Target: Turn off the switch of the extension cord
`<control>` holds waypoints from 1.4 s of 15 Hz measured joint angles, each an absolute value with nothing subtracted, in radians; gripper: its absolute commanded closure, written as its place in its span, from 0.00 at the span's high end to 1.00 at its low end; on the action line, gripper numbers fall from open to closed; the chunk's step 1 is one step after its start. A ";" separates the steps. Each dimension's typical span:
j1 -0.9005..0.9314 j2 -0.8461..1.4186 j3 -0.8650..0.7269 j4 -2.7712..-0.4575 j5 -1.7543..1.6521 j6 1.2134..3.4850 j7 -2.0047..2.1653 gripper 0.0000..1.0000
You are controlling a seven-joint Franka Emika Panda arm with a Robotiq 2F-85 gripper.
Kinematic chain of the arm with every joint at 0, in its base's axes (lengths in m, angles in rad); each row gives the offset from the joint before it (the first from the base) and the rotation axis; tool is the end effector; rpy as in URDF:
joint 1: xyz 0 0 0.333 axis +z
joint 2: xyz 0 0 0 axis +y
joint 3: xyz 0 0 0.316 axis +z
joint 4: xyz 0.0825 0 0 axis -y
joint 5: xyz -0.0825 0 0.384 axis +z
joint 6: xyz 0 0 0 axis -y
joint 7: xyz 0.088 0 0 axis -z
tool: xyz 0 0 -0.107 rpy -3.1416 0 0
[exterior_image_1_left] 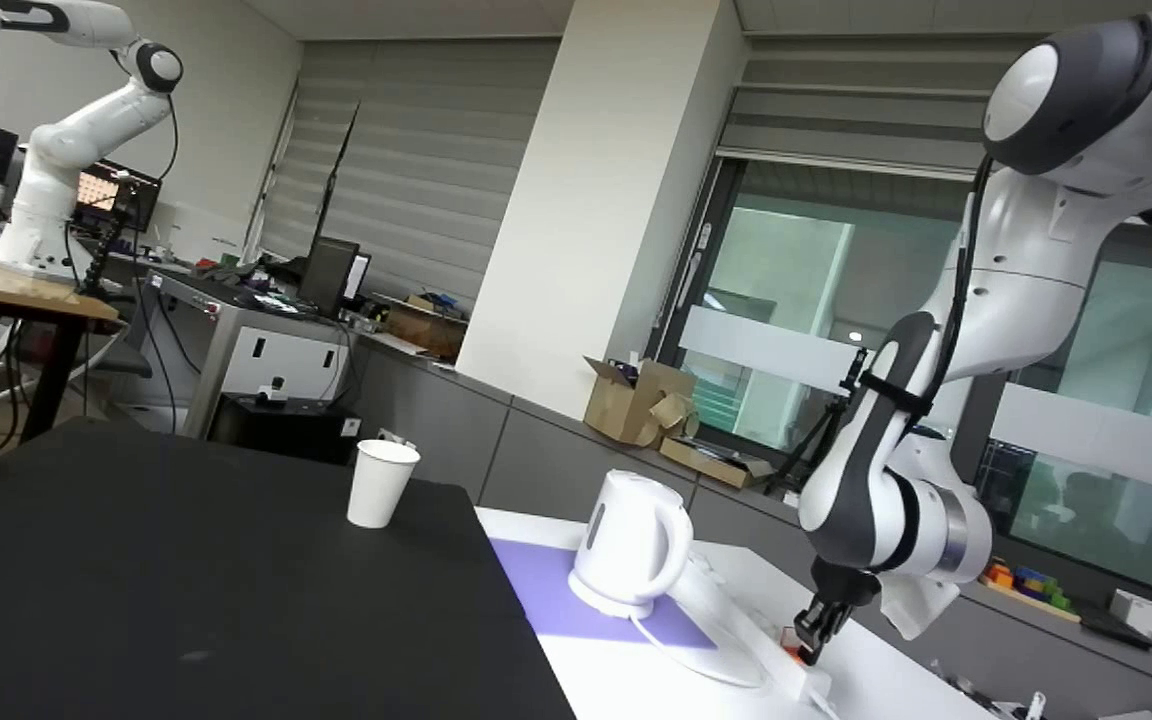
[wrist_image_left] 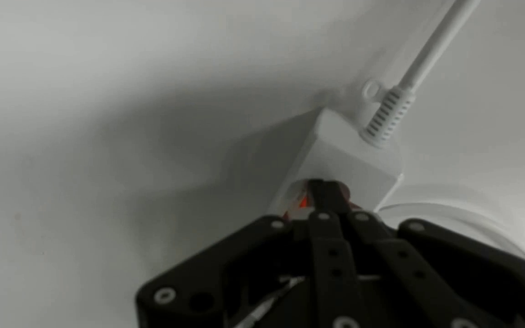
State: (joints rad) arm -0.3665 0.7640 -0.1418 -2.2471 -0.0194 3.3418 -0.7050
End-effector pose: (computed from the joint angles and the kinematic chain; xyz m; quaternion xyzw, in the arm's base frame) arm 0.4611 -0.2609 0.0652 0.9758 0.1336 0.1120 0.1321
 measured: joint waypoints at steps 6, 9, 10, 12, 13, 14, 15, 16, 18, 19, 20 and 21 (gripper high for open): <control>-0.217 0.811 -0.282 -2.283 -0.113 3.484 -0.676 0.00; -0.235 0.809 -0.288 -2.280 -0.198 3.484 -0.679 0.00; -0.246 0.807 -0.286 -2.278 -0.233 3.484 -0.682 0.00; -0.274 0.804 -0.280 -2.272 -0.306 3.484 -0.689 0.00; -0.290 0.803 -0.275 -2.269 -0.341 3.484 -0.694 0.00; -0.308 0.804 -0.264 -2.264 -0.373 3.483 -0.698 0.00; -0.324 0.804 -0.256 -2.261 -0.396 3.483 -0.704 0.00; -0.338 0.804 -0.248 -2.258 -0.414 3.483 -0.708 0.00; -0.358 0.803 -0.238 -2.254 -0.438 3.483 -0.713 0.00; -0.362 0.803 -0.236 -2.253 -0.441 3.483 -0.714 0.00; -0.363 0.803 -0.234 -2.253 -0.441 3.483 -0.714 0.00; -0.364 0.803 -0.234 -2.253 -0.441 3.483 -0.714 0.00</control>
